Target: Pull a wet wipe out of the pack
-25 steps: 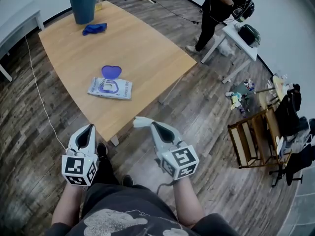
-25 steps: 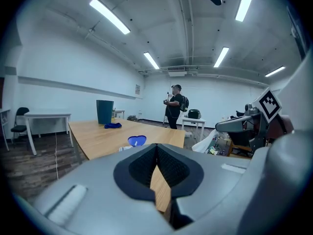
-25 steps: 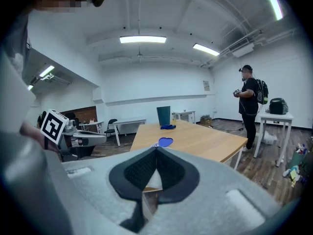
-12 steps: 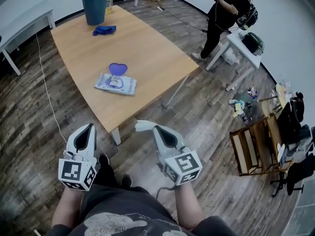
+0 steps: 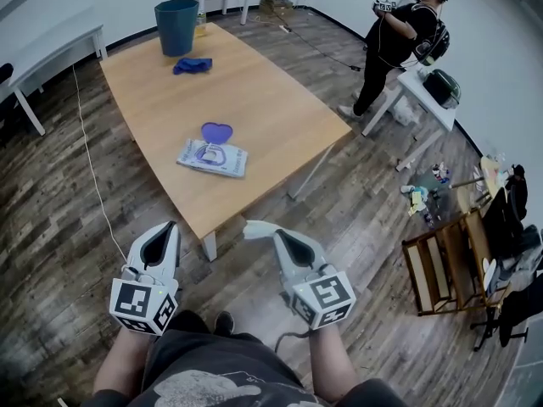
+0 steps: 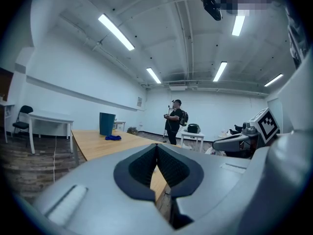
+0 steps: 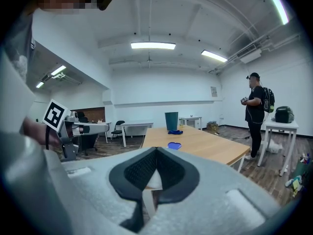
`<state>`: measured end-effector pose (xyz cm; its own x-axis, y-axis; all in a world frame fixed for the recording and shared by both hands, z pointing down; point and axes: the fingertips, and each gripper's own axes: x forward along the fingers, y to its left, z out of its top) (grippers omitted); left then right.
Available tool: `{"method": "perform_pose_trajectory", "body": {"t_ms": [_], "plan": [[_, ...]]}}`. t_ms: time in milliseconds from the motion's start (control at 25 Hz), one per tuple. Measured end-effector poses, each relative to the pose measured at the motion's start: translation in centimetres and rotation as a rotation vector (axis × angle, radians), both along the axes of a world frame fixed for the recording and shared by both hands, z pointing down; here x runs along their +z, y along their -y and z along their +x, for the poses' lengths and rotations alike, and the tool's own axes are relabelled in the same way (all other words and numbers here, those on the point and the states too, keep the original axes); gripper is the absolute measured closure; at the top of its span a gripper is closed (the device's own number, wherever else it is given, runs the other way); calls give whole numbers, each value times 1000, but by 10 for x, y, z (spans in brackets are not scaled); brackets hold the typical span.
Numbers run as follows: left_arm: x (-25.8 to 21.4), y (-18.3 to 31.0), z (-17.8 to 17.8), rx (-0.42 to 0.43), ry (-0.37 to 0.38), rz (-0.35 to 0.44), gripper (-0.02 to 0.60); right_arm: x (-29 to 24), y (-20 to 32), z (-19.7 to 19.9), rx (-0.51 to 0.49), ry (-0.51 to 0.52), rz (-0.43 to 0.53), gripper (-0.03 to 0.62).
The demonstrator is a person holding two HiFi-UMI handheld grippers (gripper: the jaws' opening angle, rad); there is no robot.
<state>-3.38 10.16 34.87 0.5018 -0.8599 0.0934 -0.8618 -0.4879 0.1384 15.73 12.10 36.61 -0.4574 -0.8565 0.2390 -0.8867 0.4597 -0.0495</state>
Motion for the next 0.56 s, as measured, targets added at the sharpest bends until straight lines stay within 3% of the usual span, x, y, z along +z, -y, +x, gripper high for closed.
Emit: {"method": "perform_pose_trajectory", "body": {"t_ms": [560], "plan": [[4,-4,-19,8,-11,-4,562,-4,3,-32,-18,-9,-2,602]]}}
